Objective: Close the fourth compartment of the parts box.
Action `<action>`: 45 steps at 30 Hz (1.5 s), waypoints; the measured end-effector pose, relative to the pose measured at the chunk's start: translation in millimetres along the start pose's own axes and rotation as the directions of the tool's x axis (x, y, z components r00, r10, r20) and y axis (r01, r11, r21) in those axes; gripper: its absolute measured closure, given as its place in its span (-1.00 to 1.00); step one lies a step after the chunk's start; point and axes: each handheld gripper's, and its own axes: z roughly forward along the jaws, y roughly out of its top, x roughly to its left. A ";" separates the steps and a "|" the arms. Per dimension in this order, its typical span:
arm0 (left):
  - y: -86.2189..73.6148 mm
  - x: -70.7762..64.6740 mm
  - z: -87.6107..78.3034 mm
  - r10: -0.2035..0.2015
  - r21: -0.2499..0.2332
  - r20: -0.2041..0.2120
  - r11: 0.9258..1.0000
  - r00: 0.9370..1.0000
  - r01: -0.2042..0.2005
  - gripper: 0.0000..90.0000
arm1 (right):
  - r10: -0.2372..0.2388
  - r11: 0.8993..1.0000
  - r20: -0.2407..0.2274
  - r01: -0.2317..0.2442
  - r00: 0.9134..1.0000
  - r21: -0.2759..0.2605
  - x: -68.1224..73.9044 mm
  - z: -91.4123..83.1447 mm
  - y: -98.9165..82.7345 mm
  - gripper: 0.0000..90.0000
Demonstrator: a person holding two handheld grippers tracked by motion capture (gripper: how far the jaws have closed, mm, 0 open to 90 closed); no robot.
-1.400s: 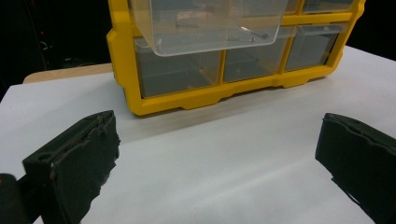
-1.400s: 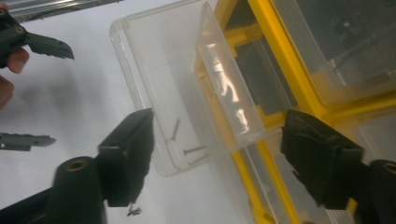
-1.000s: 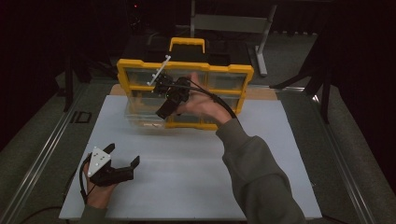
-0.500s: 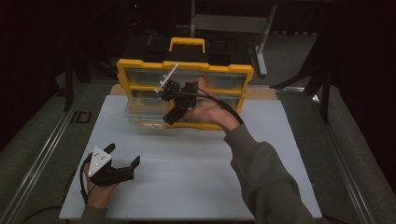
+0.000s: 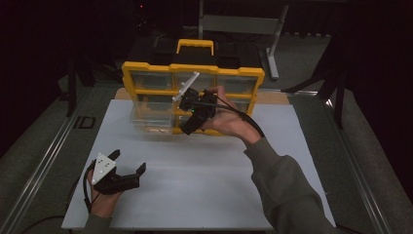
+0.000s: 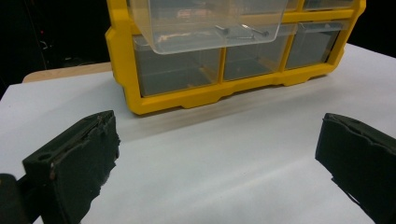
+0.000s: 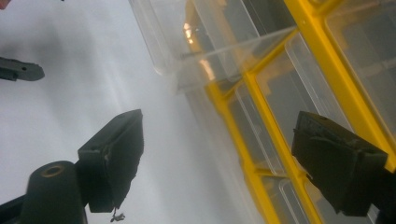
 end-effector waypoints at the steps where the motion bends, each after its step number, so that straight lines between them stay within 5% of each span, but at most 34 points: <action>1: 0.1 -0.3 0.4 0.000 0.001 0.000 1.000 1.000 0.000 -0.99 | 0.005 1.000 0.000 -0.005 1.000 -0.007 0.0 -0.9 -2.8 -0.62; 12: -0.1 -0.6 -0.5 -0.003 -0.005 0.000 1.000 1.000 0.003 -0.99 | 0.052 0.997 0.015 -0.051 0.999 -0.063 -0.3 -10.7 -45.2 -0.62; 17: -0.4 -1.3 -0.2 -0.004 0.000 0.001 1.000 1.000 0.004 -0.99 | 0.139 0.986 0.002 -0.138 0.990 -0.096 -3.6 -10.0 -70.4 -0.62; 26: -0.5 -0.4 -1.1 -0.009 -0.001 -0.003 1.000 1.000 0.009 -0.99 | 0.214 0.968 0.015 -0.210 0.977 -0.141 6.6 -10.6 -119.1 -0.62; 32: -0.3 -3.1 0.5 -0.008 0.003 0.001 1.000 1.000 0.008 -0.99 | 0.299 0.938 0.070 -0.280 0.952 -0.203 19.8 -10.6 -169.4 -0.59; 40: -0.3 -3.9 0.4 -0.011 0.001 0.000 1.000 1.000 0.011 -1.00 | 0.365 0.913 0.124 -0.329 0.923 -0.242 34.8 -2.7 -224.7 -0.62; 43: -0.3 -3.4 -0.2 -0.013 0.000 -0.002 1.000 1.000 0.013 -0.99 | 0.408 0.893 0.128 -0.366 0.904 -0.263 38.6 0.9 -243.9 -0.65; 45: -0.4 -3.4 -0.1 -0.013 0.001 -0.002 1.000 1.000 0.013 -0.99 | 0.445 0.873 0.141 -0.394 0.884 -0.286 39.6 1.1 -259.1 -0.67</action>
